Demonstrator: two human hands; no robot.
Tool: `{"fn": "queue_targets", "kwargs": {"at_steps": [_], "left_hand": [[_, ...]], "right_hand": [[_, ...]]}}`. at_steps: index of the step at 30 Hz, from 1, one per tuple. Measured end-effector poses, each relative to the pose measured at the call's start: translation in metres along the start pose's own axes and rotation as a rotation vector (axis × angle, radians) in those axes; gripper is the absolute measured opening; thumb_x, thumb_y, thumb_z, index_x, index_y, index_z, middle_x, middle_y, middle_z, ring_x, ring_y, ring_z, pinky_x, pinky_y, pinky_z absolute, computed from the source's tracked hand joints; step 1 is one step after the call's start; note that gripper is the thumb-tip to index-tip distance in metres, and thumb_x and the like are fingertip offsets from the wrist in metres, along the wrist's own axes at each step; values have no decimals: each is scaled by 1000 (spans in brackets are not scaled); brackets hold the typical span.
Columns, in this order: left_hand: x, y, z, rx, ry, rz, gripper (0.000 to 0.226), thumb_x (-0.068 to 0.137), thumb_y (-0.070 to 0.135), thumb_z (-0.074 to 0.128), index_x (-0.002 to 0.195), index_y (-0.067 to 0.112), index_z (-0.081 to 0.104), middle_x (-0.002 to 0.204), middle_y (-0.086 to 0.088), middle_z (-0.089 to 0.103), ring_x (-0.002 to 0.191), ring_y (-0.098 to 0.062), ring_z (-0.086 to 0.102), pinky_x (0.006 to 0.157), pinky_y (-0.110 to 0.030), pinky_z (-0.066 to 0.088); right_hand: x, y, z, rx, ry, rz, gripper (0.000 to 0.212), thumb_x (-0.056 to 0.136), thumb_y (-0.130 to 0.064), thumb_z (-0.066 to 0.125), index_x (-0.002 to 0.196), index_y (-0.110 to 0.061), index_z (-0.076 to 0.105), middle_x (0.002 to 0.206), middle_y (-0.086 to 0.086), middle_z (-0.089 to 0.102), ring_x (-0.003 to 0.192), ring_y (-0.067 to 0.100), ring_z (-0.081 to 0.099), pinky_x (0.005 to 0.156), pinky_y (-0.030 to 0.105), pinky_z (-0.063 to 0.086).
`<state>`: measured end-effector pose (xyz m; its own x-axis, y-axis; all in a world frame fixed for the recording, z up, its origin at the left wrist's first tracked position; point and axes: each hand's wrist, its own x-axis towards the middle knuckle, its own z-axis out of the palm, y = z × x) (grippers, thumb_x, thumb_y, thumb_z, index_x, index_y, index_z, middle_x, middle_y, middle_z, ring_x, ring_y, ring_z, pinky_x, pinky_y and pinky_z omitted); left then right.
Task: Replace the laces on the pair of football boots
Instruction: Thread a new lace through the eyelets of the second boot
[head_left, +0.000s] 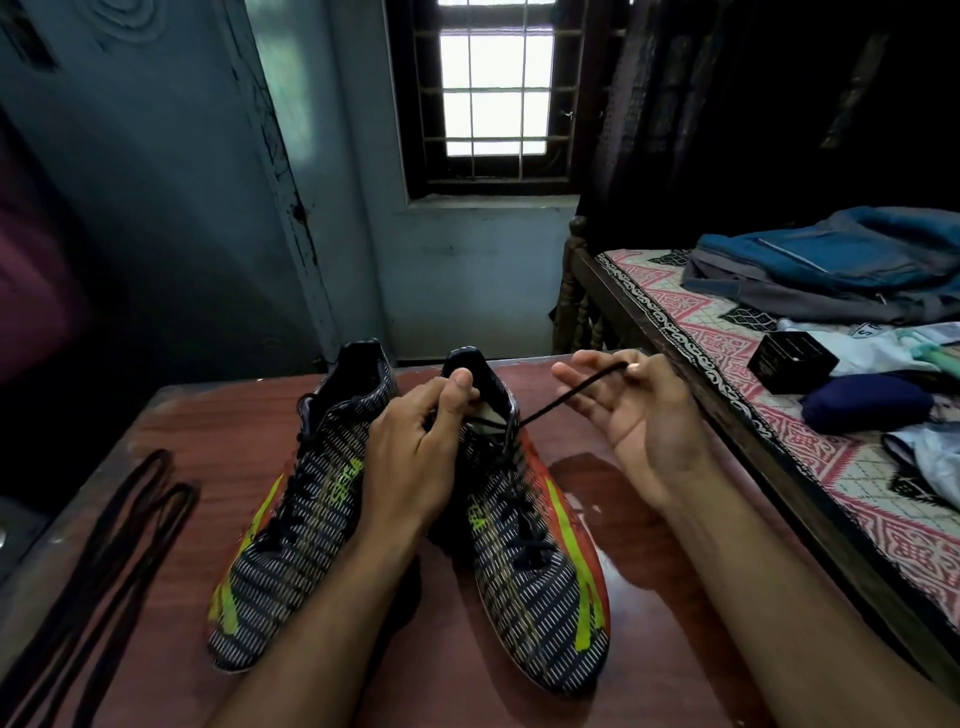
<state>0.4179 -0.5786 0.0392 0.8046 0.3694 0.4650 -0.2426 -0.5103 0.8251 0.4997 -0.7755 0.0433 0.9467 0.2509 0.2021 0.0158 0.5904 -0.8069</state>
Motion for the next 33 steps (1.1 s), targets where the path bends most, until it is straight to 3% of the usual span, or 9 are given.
{"fn": "queue_targets", "kwargs": {"at_steps": [4, 6, 8, 10, 14, 18, 21, 26, 33], "left_hand": [[-1, -4, 3, 14, 37, 16, 57, 99, 67, 31, 97, 32, 76, 90, 21, 74, 94, -6, 68, 84, -38, 53], [-1, -7, 3, 19, 49, 23, 57, 100, 66, 31, 99, 32, 76, 93, 19, 74, 96, -9, 67, 85, -43, 54], [-1, -9, 4, 20, 54, 34, 57, 100, 65, 31, 102, 30, 76, 97, 18, 73, 99, -10, 67, 86, -44, 54], [0, -10, 5, 17, 52, 37, 57, 101, 64, 31, 103, 29, 76, 98, 18, 73, 99, -10, 67, 87, -45, 53], [0, -13, 6, -14, 55, 7, 55, 101, 63, 30, 104, 32, 76, 101, 19, 74, 102, -10, 67, 92, -45, 53], [-1, -12, 5, -12, 47, -14, 53, 103, 59, 29, 101, 33, 75, 103, 20, 73, 106, -7, 65, 95, -45, 51], [0, -10, 4, -17, 32, -43, 47, 101, 51, 32, 91, 32, 74, 99, 20, 72, 103, -8, 64, 93, -47, 51], [-1, -10, 6, 45, -25, 4, 25, 81, 30, 48, 85, 27, 72, 97, 17, 72, 100, -14, 65, 91, -45, 52], [0, -10, 4, 153, 27, 174, 20, 93, 17, 59, 95, 31, 74, 108, 19, 64, 112, -11, 58, 100, -41, 46]], "right_hand": [[-3, 0, 8, -53, 11, 46, 24, 98, -13, 32, 83, -17, 50, 82, 9, 65, 40, 12, 38, 45, 23, 35], [-2, 5, 3, -523, -93, -83, 17, 95, -20, 45, 80, -19, 53, 80, 6, 61, 43, 8, 37, 46, 24, 31], [-3, 10, -5, -1110, -244, -195, 14, 90, -34, 65, 83, -23, 60, 81, -7, 65, 64, 5, 59, 64, 23, 49], [-4, 9, -7, -1294, -311, -202, 14, 88, -35, 76, 87, -23, 69, 80, -10, 70, 76, 6, 66, 75, 27, 54], [1, 1, -7, -828, -1, -203, 20, 101, -14, 62, 82, -12, 66, 69, -7, 62, 62, 16, 56, 63, 33, 47], [-2, -2, 8, -59, 116, -9, 25, 110, -19, 39, 88, -14, 50, 87, 12, 69, 87, 33, 74, 81, 44, 61], [1, -11, 8, 165, 248, -5, 27, 111, -27, 35, 88, -17, 45, 69, 4, 56, 59, 20, 65, 65, 41, 63], [4, -12, 0, 25, 447, -105, 23, 111, -25, 39, 90, -19, 43, 66, -1, 46, 44, 11, 37, 43, 23, 36], [1, -1, 0, -539, 346, -272, 17, 105, -19, 56, 88, -16, 56, 74, 5, 61, 49, 16, 53, 50, 36, 50]]}}
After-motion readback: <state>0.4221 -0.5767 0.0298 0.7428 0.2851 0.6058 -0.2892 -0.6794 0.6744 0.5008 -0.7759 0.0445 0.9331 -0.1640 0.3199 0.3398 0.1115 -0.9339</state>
